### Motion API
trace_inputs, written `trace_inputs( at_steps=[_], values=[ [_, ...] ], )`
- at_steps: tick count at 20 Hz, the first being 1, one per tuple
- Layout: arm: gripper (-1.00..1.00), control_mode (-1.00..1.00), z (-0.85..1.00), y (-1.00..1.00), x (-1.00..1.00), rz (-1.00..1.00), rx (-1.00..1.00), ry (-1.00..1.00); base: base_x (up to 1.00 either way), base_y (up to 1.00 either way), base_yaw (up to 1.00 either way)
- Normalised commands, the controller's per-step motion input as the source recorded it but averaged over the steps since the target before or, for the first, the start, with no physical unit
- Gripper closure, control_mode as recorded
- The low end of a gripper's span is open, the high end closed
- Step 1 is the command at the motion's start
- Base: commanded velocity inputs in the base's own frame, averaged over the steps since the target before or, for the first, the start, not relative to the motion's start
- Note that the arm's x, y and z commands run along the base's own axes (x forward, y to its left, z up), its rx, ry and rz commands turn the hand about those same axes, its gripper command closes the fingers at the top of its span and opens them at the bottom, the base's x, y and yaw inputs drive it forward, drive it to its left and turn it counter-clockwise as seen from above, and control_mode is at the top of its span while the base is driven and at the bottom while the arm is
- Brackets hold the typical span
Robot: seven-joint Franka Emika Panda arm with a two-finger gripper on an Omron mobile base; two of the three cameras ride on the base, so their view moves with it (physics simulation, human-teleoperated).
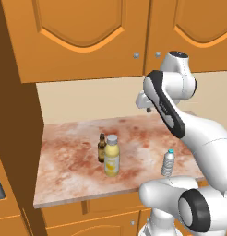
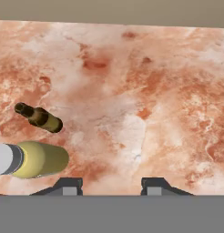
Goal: Place the drinks on the dining counter in a tight cluster.
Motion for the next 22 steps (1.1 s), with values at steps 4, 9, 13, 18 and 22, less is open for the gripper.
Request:
trace_inputs(
  at_steps=[4,9,13,18,22],
  values=[
    [-1.00,-1.00,-0.07,0.00,-0.21,0.00,0.00,0.00,0.00,0.00,0.00],
    [-1.00,-1.00,-0.46,0.22,-0.24,0.11,0.00,0.00,0.00,0.00,0.00],
    [-1.00,-1.00,-0.42,0.39,0.00,0.29,0.01,-0.11,0.00,0.00,0.00],
    [-1.00,-1.00,-0.34,0.40,0.00,0.47,0.07,-0.26,0.00,0.00,0.00],
    [-1.00,-1.00,-0.29,0.13,0.00,0.51,0.14,-0.21,0.00,0.00,0.00]
  ],
)
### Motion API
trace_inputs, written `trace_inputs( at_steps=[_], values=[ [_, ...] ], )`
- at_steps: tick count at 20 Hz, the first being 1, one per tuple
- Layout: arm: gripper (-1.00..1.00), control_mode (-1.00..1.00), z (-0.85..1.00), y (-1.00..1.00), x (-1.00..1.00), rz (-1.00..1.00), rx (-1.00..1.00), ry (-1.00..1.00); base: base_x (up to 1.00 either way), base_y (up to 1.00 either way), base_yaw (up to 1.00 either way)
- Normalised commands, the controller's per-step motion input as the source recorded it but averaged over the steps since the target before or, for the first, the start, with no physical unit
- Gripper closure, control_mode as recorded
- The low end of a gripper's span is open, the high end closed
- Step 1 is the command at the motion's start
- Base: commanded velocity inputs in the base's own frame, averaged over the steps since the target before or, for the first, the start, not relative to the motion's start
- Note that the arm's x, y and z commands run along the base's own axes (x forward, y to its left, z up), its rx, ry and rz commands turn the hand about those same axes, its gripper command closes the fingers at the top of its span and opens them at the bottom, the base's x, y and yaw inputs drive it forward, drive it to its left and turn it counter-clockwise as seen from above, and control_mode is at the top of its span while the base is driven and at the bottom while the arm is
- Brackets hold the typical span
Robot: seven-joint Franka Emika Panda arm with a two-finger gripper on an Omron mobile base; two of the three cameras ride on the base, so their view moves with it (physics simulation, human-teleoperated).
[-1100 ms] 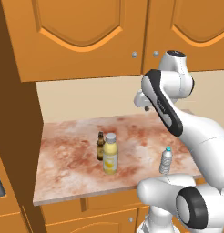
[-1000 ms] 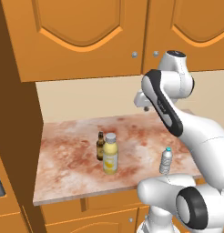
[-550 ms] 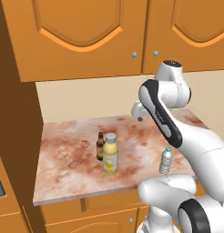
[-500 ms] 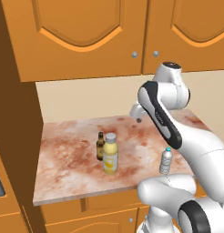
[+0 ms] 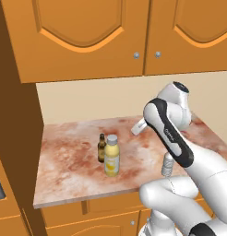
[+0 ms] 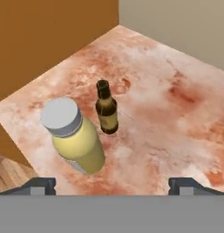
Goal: Place the drinks on the dining counter in a tight cluster.
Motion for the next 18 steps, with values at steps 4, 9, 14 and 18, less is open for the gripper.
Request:
trace_inputs(
  at_steps=[4,9,14,18],
  values=[
    [-1.00,-1.00,-0.22,0.02,0.00,0.57,0.27,-0.24,0.00,0.00,0.00],
    [-1.00,-1.00,-0.15,0.02,-0.01,0.55,0.37,-0.27,0.00,0.00,0.00],
    [-1.00,-1.00,-0.15,0.19,-0.05,0.53,0.30,-0.18,0.00,0.00,0.00],
    [-1.00,-1.00,0.00,0.28,-0.03,0.21,0.02,0.01,0.00,0.00,0.00]
  ],
)
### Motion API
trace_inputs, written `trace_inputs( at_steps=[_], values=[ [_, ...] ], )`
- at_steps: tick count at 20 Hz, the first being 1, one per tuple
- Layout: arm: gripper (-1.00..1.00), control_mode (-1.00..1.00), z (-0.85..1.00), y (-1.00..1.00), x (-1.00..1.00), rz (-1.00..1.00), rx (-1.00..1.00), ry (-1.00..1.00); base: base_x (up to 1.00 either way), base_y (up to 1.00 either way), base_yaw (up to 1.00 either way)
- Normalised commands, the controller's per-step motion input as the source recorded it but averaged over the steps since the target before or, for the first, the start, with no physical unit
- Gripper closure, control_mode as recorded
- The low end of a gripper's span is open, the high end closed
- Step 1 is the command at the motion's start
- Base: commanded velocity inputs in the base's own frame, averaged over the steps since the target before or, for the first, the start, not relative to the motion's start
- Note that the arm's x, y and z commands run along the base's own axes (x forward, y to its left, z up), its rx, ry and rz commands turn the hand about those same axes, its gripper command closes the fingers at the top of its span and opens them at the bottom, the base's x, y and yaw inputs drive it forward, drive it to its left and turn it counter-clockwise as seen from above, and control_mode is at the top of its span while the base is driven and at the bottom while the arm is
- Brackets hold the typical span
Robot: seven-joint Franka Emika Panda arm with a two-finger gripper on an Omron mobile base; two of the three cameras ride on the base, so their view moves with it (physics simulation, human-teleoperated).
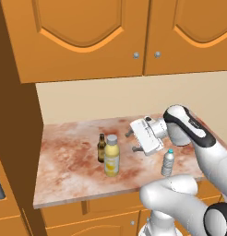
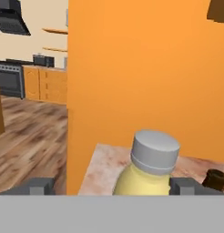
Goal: Place the drinks on the dining counter in a tight cluster.
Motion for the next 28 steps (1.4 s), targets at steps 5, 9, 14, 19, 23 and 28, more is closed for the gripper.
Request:
trace_inputs(
  at_steps=[5,9,14,19,23,28],
  values=[
    [-1.00,-1.00,-0.02,0.33,0.23,-0.01,-0.01,0.05,0.00,0.00,0.00],
    [-1.00,-1.00,-0.15,0.25,0.24,-0.09,0.00,0.00,0.00,0.00,0.00],
    [-1.00,-1.00,-0.31,0.07,0.06,-0.07,0.00,0.00,0.00,0.00,0.00],
    [-1.00,-1.00,-0.17,0.16,0.00,-0.02,0.00,0.00,0.00,0.00,0.00],
    [-1.00,-1.00,0.00,0.27,0.00,0.00,0.00,0.00,0.00,0.00,0.00],
    [-1.00,-1.00,0.00,0.13,0.00,0.00,0.00,0.00,0.00,0.00,0.00]
  ],
)
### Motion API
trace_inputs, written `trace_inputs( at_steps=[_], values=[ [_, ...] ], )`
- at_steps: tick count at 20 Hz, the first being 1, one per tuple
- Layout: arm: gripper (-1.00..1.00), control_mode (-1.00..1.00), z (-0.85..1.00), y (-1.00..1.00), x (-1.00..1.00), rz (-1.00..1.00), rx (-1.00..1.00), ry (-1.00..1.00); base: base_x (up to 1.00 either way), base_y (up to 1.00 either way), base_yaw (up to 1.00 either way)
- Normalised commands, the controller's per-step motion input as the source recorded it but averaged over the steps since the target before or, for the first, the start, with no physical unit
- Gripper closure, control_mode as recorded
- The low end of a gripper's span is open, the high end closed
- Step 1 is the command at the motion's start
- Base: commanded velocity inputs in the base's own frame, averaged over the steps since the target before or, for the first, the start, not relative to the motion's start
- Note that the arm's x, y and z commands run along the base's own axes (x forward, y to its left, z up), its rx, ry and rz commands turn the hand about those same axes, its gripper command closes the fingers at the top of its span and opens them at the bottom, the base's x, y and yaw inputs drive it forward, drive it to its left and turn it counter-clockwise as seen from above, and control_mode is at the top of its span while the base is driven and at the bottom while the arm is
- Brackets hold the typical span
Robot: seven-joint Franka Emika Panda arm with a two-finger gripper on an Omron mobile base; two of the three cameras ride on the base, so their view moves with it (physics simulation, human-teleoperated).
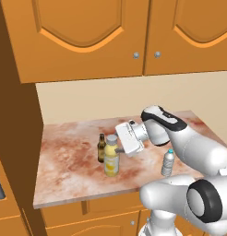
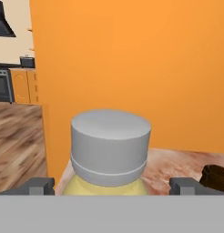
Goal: Place the drinks on the dining counter in a tight cluster.
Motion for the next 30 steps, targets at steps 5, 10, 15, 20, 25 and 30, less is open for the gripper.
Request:
trace_inputs(
  at_steps=[5,10,15,20,25,30],
  values=[
    [-1.00,-1.00,0.00,0.07,0.00,-0.01,0.00,0.00,0.00,0.00,0.00],
    [-1.00,-1.00,0.00,0.00,0.06,-0.09,0.00,0.00,0.00,0.00,0.00],
    [-1.00,-1.00,0.00,0.00,0.01,-0.02,0.00,0.00,0.00,0.00,0.00],
    [1.00,-1.00,0.00,0.00,0.00,0.00,0.00,0.00,0.00,0.00,0.00],
    [1.00,-1.00,0.00,0.00,-0.03,0.00,0.00,0.00,0.00,0.00,0.00],
    [1.00,-1.00,0.38,-0.04,-0.51,0.00,0.00,-0.06,0.00,0.00,0.00]
  ],
)
